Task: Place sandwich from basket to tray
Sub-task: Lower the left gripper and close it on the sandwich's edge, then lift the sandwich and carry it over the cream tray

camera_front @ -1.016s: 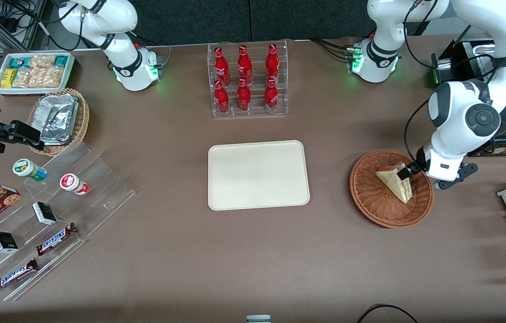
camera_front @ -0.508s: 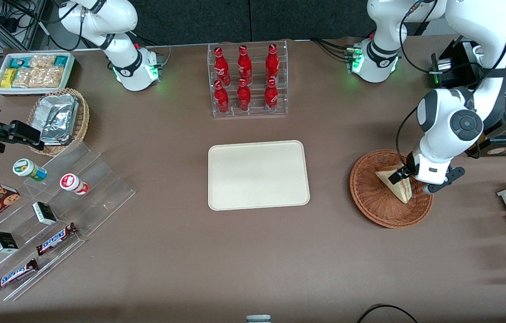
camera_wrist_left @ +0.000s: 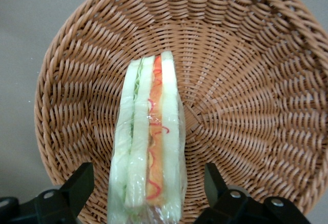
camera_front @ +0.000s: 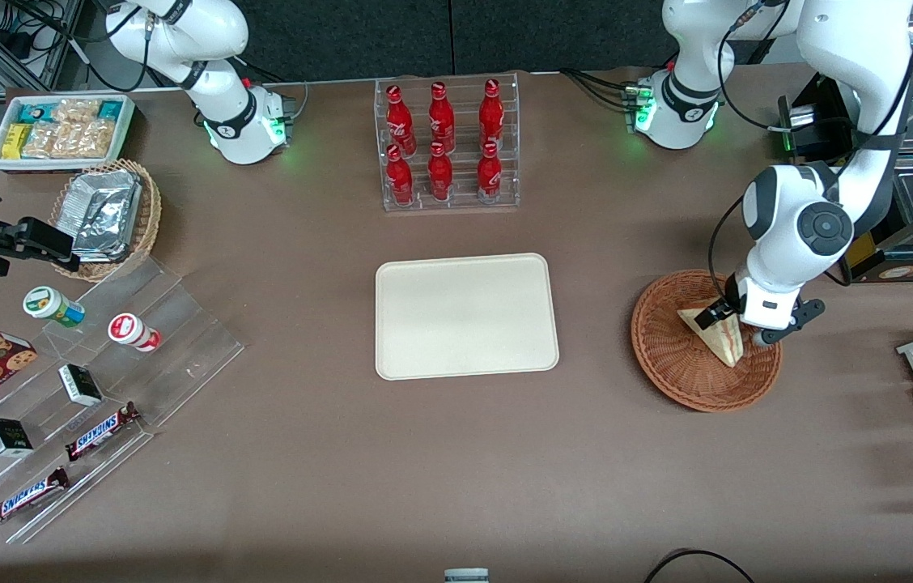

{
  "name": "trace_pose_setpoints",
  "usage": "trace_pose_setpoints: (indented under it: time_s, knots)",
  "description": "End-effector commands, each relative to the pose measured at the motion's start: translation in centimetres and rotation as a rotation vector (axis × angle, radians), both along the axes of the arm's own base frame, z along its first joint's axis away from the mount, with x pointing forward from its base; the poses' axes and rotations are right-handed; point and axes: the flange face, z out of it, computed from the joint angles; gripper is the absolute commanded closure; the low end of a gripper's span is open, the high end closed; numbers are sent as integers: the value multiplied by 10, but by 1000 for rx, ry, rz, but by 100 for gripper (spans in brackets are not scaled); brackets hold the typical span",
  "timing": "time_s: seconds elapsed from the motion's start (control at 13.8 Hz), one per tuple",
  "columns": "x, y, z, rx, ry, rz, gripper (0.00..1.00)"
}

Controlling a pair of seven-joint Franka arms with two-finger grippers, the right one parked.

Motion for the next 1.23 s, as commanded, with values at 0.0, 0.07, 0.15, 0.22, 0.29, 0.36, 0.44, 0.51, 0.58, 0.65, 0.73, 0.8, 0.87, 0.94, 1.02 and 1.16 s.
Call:
trace_pose_setpoints:
  time_s: [0.0,0.07,0.15,0.22,0.29,0.36,0.44,0.51,0.58,0.65,0.73,0.8,0.87,0.94,1.02,1.16]
  knots:
    - [-1,1,-4,-13,-11,28,93]
    - [-1,1,-4,-13,-11,28,100]
    - [0,1,-1,-13,-10,26,100]
    - [1,0,4,-13,-13,17,100]
    - [1,-1,11,-12,-14,11,100]
    - [2,-2,17,-12,-19,5,100]
    - [4,-6,25,-10,-19,-6,100]
    - [7,-13,36,-8,-11,-29,100]
    - [10,-22,47,-7,2,-70,100]
    - [11,-29,58,-6,10,-103,100]
    - [14,-43,68,-4,17,-143,100]
    - [17,-59,76,-2,28,-181,100]
    - [20,-74,85,-1,34,-209,100]
    - [24,-101,96,0,38,-247,100]
    - [24,-127,100,5,61,-282,100]
    - [29,-165,111,12,83,-340,100]
